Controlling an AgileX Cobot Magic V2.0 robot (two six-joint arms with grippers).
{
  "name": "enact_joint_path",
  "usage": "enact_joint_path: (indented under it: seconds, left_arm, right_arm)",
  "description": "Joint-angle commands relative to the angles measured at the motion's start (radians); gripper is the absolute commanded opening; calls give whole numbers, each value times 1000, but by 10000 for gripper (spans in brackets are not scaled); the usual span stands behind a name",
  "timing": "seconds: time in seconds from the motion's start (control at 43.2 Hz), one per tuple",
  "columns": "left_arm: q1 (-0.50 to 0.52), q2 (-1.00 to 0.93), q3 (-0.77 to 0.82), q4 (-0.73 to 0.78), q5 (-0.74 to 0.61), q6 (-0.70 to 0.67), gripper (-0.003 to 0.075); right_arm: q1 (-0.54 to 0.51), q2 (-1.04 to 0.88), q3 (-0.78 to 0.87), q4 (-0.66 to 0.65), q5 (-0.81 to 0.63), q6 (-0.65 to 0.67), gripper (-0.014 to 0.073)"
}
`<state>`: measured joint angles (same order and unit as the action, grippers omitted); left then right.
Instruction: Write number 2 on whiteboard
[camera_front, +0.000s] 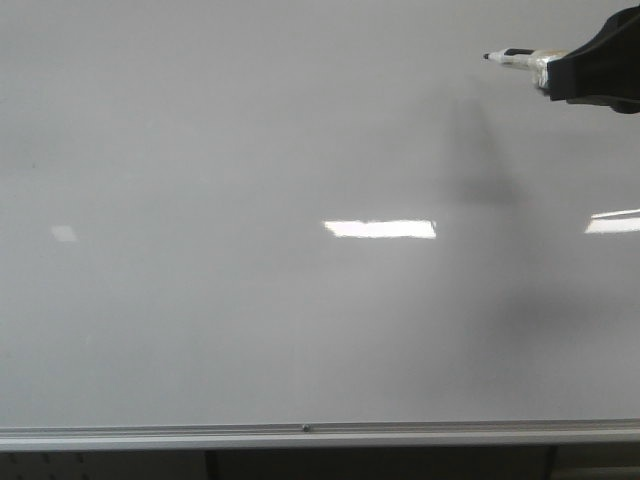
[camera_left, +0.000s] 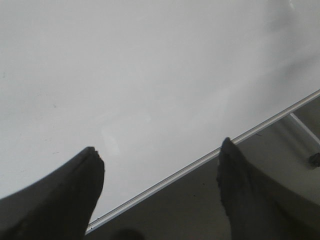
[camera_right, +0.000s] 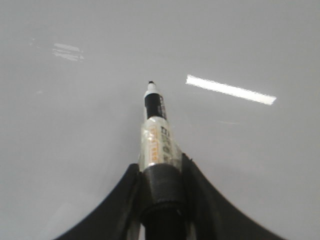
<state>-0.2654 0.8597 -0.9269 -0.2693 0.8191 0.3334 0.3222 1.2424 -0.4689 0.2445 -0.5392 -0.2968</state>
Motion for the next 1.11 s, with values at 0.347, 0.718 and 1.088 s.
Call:
enact_joint_path:
  seconds: [0.347, 0.718, 1.088]
  left_arm:
    - [4, -8, -26, -25, -67, -12, 473]
    - [4, -8, -26, -27, -69, -12, 473]
    - [4, -8, -26, -27, -69, -12, 472]
  right_arm:
    - [-33, 94, -97, -16, -83, 1, -16]
    - [-21, 110, -97, 19, 124, 2, -16]
    - [-67, 132, -97, 29, 155, 1, -16]
